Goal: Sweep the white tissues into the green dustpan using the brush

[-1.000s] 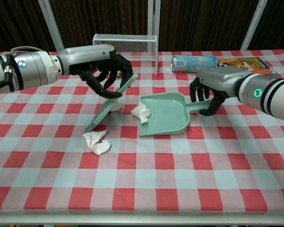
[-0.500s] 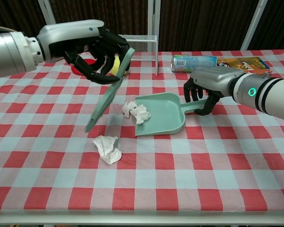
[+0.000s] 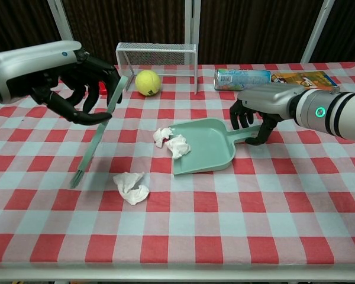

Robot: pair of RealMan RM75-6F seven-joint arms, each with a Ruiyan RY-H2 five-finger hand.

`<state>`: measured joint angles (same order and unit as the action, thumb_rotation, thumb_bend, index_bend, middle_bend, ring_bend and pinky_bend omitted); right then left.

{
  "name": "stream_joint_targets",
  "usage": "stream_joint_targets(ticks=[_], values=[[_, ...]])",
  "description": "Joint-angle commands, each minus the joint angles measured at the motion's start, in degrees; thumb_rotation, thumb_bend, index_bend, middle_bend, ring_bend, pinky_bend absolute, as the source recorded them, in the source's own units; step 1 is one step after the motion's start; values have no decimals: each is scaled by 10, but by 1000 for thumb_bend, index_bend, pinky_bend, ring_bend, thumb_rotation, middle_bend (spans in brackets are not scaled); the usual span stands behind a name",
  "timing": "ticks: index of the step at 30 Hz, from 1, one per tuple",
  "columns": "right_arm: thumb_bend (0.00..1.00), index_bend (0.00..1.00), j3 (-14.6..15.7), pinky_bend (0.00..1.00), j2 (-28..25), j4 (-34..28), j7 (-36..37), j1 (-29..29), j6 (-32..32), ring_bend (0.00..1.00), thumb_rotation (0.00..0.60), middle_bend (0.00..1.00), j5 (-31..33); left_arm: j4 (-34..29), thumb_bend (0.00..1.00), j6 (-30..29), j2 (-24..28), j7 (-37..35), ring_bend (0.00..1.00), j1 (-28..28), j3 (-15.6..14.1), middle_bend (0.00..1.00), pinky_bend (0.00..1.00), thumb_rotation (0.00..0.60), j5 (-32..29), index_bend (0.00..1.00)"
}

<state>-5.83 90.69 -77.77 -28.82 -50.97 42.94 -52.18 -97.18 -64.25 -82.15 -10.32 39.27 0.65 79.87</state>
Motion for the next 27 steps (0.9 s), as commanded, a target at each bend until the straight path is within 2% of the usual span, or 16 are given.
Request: stream_joint_targets(ticks=[1, 6, 16, 21, 27], values=[[428, 684, 3, 252, -7, -5, 1, -6, -8, 359, 600, 625, -8, -19, 463, -25, -45, 48, 627, -25, 3, 550, 810, 600, -23, 551], [428, 687, 6, 250, -16, -17, -5, -15, -11, 359, 600, 626, -16, -12, 469, -29, -91, 77, 627, -31, 20, 550, 813, 600, -38, 551], [432, 692, 15, 247, -24, -38, -34, -34, -12, 359, 600, 630, 0, 49, 470, -31, -165, 127, 611, -37, 51, 537, 816, 600, -76, 547], [433, 696, 18, 247, -24, -43, -34, -37, -9, 359, 600, 632, 1, 52, 470, -44, -156, 121, 608, -51, 60, 535, 816, 600, -76, 546], [434, 698, 22, 247, -21, -38, -28, -39, -9, 359, 600, 633, 4, 47, 470, -49, -143, 121, 608, -70, 56, 535, 816, 600, -81, 546]])
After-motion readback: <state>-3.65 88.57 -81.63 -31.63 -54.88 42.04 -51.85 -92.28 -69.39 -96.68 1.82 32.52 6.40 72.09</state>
